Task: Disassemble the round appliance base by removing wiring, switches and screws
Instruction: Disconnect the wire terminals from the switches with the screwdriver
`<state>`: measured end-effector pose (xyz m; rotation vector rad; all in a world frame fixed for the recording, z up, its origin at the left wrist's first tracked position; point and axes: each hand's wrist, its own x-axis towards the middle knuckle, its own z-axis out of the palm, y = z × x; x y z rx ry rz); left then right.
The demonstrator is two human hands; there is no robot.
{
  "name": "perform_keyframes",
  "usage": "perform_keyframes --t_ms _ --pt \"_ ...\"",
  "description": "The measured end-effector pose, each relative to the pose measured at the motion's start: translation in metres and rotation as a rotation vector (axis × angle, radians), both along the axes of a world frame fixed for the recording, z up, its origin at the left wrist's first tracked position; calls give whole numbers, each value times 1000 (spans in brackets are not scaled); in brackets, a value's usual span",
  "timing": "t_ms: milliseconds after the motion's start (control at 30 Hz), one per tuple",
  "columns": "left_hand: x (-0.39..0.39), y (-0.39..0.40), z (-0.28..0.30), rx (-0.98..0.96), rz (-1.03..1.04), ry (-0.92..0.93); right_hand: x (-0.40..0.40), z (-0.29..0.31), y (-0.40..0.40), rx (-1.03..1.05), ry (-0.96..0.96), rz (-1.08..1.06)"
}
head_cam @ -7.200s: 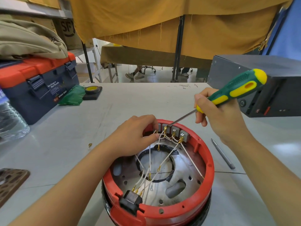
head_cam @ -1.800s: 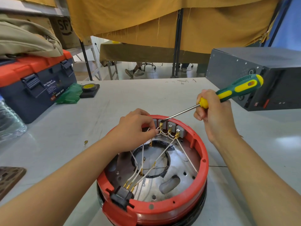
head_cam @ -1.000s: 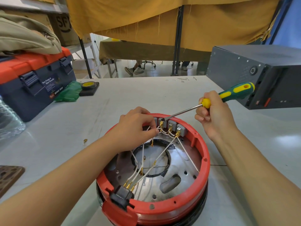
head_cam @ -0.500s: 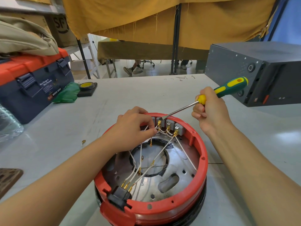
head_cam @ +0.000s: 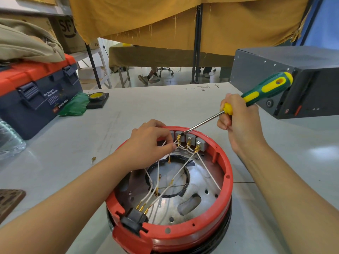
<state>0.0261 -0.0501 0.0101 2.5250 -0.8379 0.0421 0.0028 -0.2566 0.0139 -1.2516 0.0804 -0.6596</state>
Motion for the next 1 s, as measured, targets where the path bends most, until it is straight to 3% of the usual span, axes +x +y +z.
perform_keyframes --t_ms 433,1000 --pt "0 -1 0 -6 4 -9 4 -8 -5 154 60 69" --pt "1 -2 -2 -14 2 -44 11 -10 -10 196 74 134"
